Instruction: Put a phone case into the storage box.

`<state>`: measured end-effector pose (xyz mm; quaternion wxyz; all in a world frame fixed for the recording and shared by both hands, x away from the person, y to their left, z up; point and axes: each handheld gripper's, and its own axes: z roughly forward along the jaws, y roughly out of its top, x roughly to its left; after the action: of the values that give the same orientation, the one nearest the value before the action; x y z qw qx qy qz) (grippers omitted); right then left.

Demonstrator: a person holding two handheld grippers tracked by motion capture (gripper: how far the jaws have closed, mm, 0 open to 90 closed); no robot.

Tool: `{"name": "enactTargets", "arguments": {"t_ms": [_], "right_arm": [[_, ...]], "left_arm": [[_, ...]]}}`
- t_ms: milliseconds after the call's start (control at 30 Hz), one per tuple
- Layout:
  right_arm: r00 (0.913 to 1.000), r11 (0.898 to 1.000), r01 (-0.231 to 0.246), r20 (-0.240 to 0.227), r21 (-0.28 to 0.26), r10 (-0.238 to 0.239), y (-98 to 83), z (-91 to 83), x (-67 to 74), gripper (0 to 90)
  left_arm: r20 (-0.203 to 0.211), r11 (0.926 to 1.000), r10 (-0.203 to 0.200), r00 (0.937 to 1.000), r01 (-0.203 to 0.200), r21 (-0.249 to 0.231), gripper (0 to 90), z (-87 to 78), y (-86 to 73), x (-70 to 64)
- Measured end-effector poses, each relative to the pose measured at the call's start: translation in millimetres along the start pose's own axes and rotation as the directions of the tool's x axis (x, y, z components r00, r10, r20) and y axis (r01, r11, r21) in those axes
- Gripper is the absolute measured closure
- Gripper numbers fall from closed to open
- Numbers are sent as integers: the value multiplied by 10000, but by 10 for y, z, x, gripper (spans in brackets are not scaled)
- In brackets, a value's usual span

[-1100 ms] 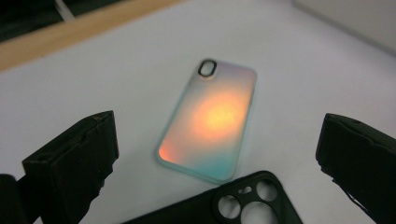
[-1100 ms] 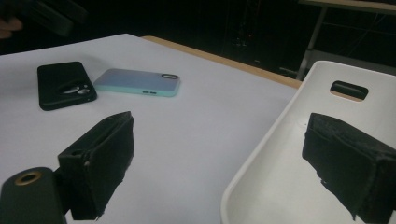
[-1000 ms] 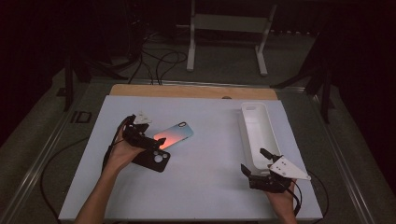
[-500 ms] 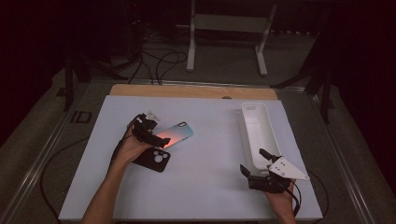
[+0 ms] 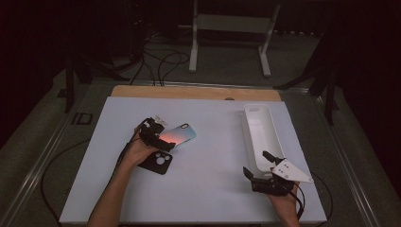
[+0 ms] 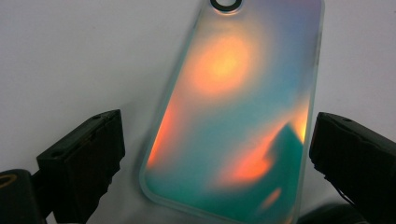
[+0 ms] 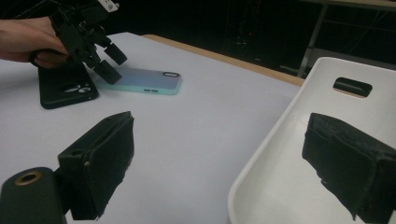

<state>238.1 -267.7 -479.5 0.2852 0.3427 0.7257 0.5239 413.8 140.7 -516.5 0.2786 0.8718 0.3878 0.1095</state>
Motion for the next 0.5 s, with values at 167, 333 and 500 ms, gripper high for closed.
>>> {"name": "enactTargets", "arguments": {"t_ms": [167,333,500], "right_arm": [[10000,10000,4,24,24,-4,-3,4,4,89],[10000,10000,29,-1,28,-29,-5,7,7,90],[10000,10000,48,6,48,-48,-3,14,20,90]], "left_arm": [[-45,9995,232,9997,-231,236,37,51,-9,-28],[-13,9991,217,9998,-216,366,45,63,-7,-36],[-31,9986,126,9999,-125,518,72,47,1,-57]]}}
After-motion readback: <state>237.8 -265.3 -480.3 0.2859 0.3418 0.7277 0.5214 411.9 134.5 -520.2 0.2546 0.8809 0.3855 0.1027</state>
